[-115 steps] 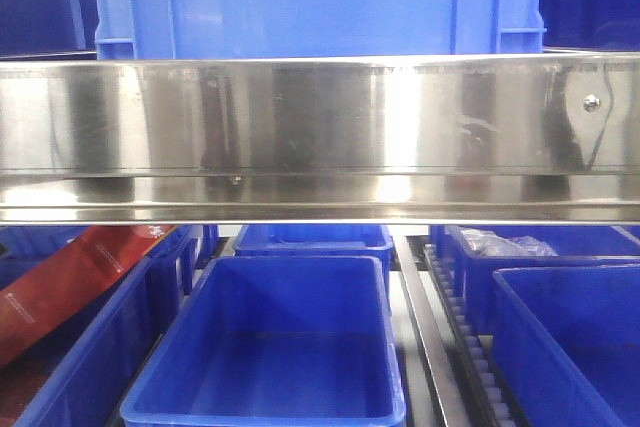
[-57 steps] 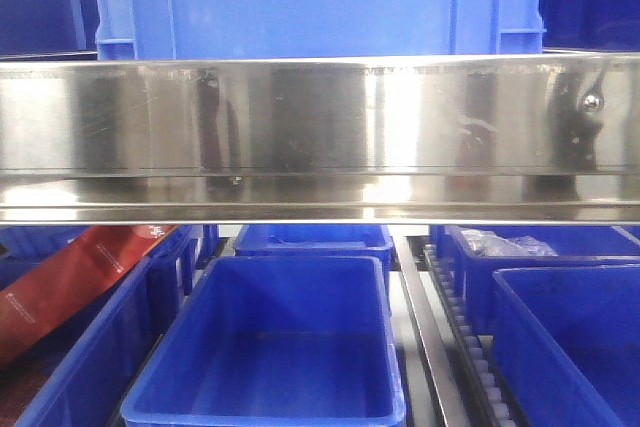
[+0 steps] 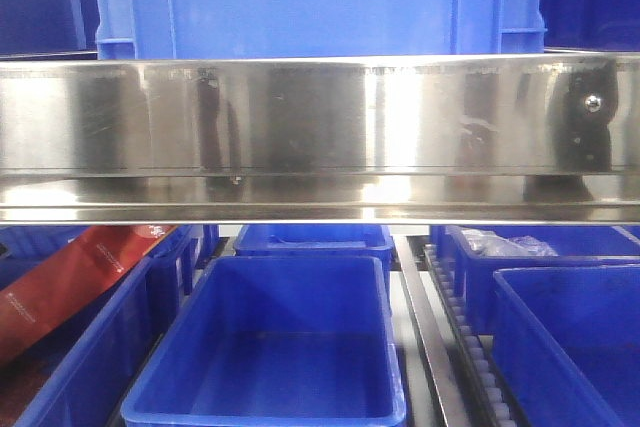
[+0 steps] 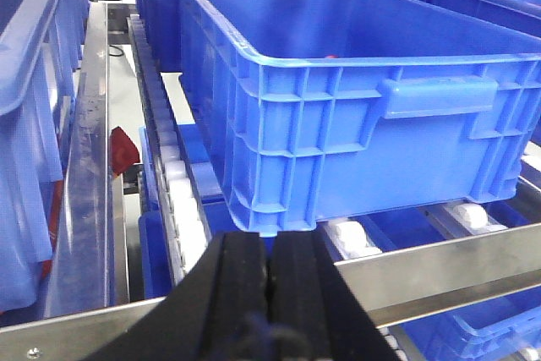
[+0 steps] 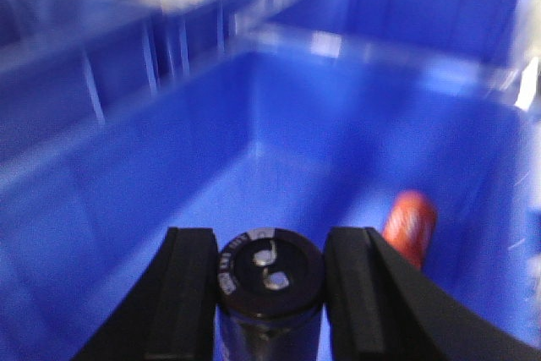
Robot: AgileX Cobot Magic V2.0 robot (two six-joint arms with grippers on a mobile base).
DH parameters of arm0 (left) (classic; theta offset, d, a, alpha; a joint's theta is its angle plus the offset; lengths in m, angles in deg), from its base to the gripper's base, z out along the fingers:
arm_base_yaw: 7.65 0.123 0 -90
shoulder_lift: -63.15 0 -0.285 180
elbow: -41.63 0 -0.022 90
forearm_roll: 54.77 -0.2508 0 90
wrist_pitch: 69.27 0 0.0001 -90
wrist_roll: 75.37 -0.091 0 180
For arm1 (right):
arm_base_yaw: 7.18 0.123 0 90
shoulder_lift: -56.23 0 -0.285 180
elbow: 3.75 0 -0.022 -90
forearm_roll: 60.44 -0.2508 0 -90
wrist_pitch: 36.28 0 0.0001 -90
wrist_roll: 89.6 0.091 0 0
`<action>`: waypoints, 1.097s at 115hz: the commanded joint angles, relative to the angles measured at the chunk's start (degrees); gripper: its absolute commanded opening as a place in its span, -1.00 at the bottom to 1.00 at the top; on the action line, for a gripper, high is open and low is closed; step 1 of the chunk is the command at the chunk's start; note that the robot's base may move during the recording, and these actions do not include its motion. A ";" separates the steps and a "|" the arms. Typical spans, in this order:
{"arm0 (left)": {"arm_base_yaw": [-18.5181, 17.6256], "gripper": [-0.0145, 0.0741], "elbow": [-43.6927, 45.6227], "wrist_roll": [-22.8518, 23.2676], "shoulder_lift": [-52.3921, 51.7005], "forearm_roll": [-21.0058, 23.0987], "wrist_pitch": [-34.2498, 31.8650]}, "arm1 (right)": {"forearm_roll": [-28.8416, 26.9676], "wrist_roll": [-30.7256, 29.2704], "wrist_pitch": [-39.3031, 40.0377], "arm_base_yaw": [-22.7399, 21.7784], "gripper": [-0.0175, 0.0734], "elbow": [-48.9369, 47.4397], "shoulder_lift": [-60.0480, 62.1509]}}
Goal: Place cylindrical capacitor in blue bin on shelf
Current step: 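Lower the right gripper into the blue bin and release the capacitor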
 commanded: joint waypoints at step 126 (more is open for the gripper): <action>0.19 -0.92 -0.16 0.45 -0.25 2.85 0.20 | 2.00 -0.53 -2.49 -0.10 -0.27 -0.71 8.38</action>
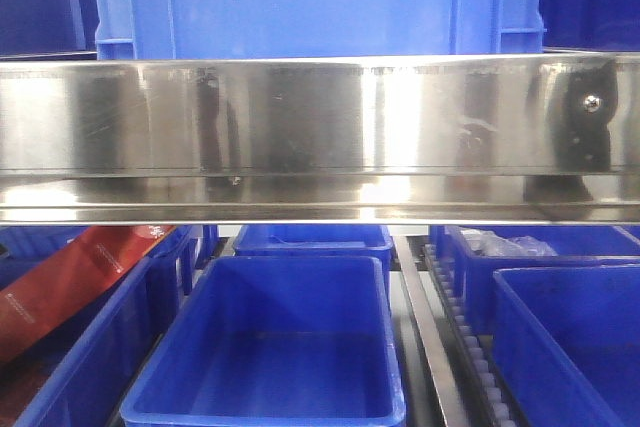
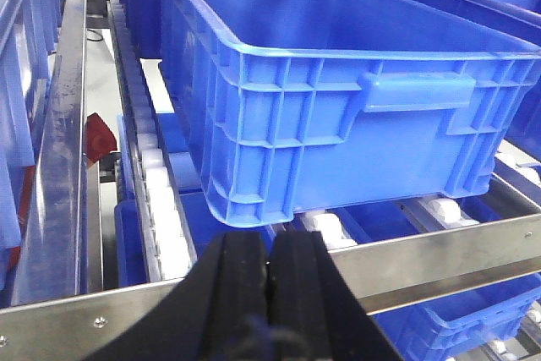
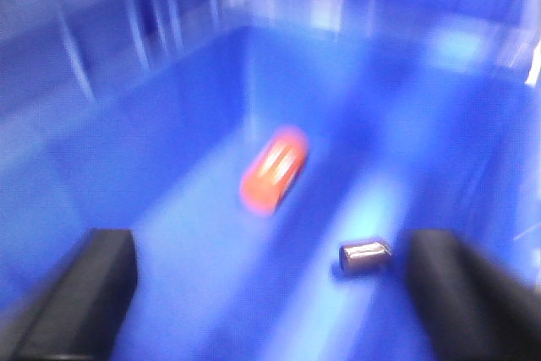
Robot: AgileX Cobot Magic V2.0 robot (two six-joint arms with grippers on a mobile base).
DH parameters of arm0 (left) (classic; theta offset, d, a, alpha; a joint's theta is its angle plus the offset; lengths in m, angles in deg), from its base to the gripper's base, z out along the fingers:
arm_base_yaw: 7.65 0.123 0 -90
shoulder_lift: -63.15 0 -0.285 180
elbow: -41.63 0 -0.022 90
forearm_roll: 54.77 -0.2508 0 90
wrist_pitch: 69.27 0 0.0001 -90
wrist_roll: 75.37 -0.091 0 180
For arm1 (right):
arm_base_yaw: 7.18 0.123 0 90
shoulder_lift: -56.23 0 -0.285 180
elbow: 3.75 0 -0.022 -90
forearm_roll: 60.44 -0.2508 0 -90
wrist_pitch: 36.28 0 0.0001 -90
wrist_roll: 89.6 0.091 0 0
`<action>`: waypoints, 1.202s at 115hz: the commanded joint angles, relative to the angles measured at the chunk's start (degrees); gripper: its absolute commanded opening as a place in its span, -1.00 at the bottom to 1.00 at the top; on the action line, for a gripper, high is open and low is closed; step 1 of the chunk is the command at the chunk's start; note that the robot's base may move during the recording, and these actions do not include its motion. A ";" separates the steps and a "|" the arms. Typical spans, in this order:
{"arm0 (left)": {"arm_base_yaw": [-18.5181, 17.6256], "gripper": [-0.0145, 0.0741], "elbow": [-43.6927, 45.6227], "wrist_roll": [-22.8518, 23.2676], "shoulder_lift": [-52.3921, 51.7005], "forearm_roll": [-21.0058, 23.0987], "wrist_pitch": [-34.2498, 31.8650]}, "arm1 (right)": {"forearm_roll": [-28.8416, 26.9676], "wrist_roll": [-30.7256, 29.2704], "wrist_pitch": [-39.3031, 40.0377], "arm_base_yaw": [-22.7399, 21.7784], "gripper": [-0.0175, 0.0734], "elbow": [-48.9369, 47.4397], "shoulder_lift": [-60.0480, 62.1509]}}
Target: Place cylindrical capacitor in blue bin on shelf
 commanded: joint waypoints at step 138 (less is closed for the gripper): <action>0.19 -0.92 -0.12 0.45 -0.25 -4.05 -5.94 | 7.72 -0.53 7.71 -0.10 -0.95 57.48 65.53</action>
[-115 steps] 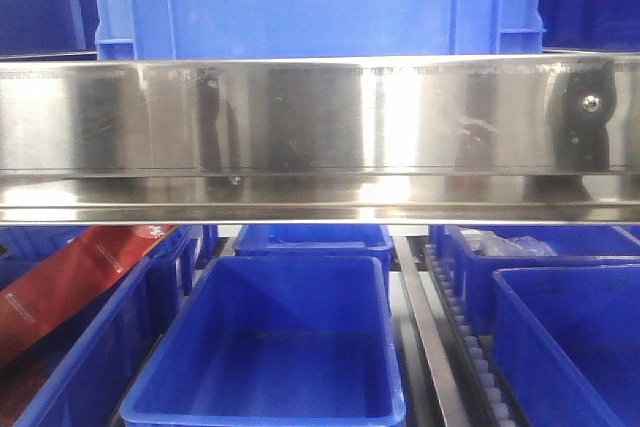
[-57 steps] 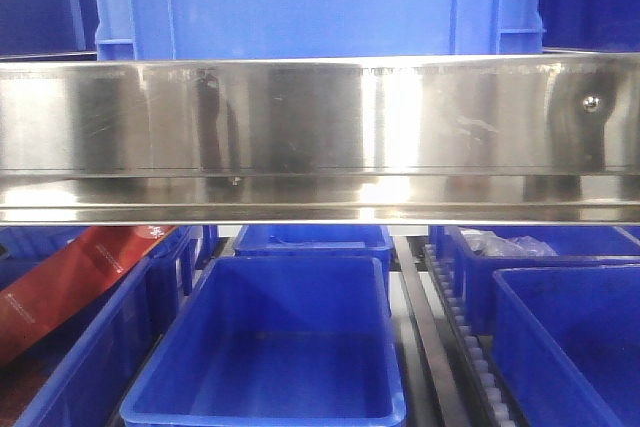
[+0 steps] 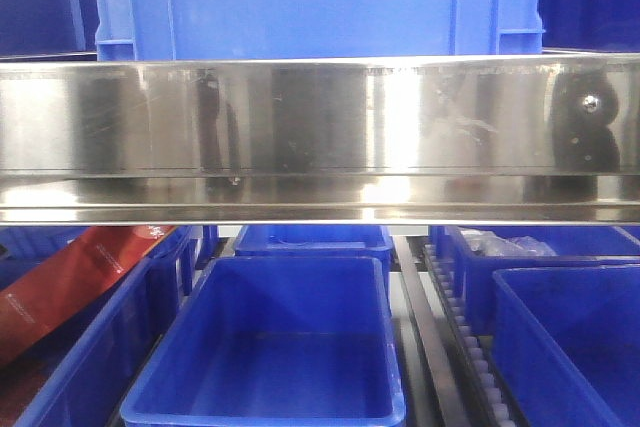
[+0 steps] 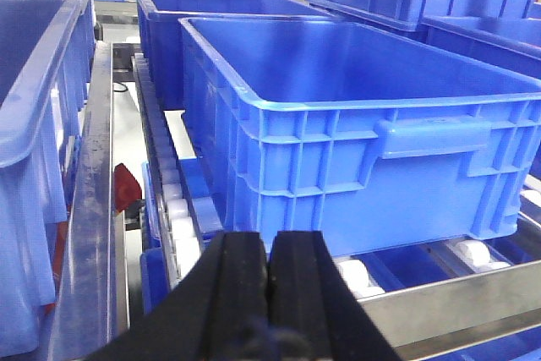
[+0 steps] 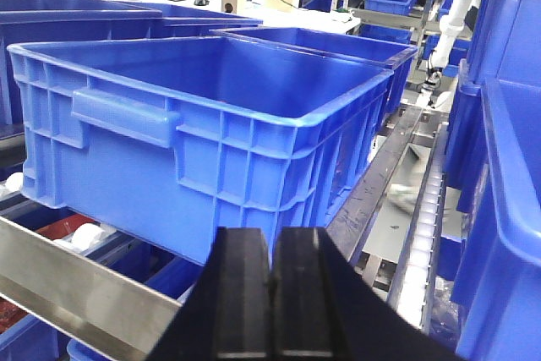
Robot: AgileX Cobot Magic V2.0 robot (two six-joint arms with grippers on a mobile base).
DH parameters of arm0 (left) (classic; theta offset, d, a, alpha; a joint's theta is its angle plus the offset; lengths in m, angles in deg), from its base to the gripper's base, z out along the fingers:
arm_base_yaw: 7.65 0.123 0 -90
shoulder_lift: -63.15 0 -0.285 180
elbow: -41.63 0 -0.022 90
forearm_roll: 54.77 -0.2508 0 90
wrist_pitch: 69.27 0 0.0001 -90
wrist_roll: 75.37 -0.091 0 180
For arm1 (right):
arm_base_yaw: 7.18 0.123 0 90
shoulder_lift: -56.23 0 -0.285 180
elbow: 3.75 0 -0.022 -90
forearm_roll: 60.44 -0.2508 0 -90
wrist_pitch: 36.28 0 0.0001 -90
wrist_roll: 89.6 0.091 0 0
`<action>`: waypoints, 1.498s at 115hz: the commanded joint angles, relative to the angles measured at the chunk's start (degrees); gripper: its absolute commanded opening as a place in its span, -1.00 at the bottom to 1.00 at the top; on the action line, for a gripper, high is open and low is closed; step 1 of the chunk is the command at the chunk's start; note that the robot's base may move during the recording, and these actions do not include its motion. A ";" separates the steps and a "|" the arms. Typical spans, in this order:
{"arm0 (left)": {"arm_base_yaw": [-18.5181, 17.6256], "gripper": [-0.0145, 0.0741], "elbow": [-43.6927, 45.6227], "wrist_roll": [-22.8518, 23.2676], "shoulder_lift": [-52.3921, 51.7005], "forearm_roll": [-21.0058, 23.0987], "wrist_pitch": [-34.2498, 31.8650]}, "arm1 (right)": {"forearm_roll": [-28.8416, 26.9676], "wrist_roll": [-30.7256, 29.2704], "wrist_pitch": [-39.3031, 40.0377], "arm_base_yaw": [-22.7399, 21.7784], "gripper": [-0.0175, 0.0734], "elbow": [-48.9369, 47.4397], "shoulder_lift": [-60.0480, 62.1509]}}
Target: Place cylindrical capacitor in blue bin on shelf
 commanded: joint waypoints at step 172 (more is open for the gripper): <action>16.02 -0.92 -31.61 0.45 -19.51 0.72 -24.42 | 0.43 -0.43 1.87 -0.10 -0.95 0.22 0.87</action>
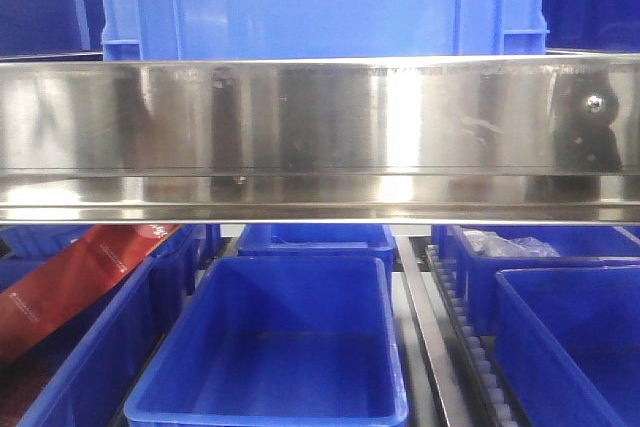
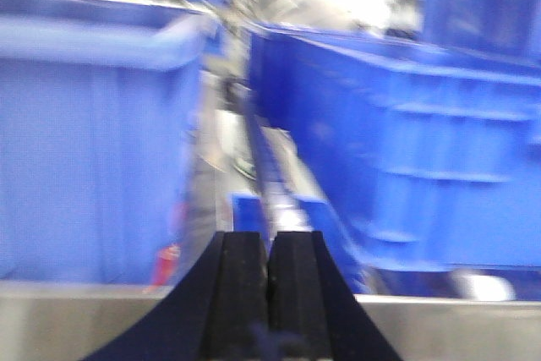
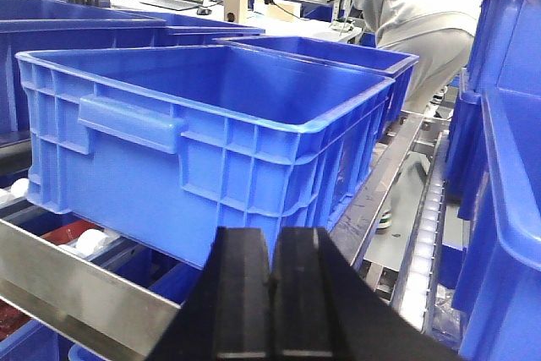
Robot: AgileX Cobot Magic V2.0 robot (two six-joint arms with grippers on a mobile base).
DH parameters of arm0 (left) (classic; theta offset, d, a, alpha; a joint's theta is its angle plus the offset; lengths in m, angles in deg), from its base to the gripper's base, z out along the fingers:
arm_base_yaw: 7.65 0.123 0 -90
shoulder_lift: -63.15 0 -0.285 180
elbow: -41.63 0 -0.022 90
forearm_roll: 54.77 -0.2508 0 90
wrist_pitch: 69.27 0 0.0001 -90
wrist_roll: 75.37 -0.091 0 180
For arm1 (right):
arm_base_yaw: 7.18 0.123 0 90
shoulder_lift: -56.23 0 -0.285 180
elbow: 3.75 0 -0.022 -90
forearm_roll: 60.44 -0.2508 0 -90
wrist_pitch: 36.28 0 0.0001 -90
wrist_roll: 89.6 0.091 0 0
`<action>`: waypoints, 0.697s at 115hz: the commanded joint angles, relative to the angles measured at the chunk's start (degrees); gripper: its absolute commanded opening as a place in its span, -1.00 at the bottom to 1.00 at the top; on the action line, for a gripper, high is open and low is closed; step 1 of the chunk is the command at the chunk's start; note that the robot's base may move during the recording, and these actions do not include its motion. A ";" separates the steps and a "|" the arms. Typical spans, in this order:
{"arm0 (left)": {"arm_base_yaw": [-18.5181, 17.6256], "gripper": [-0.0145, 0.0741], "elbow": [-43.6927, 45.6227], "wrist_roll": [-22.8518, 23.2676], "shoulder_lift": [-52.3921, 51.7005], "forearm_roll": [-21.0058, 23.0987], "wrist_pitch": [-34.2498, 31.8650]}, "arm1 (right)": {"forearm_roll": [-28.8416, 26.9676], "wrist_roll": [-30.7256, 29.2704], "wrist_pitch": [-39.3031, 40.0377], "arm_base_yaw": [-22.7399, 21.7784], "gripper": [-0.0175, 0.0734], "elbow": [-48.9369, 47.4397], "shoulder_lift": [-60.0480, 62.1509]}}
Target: Place cylindrical capacitor in blue bin on shelf
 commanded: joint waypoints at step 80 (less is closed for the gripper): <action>3.75 -0.92 -21.23 0.45 -12.96 -1.07 -15.29 | 0.43 -0.32 2.13 -0.10 -0.95 0.22 0.25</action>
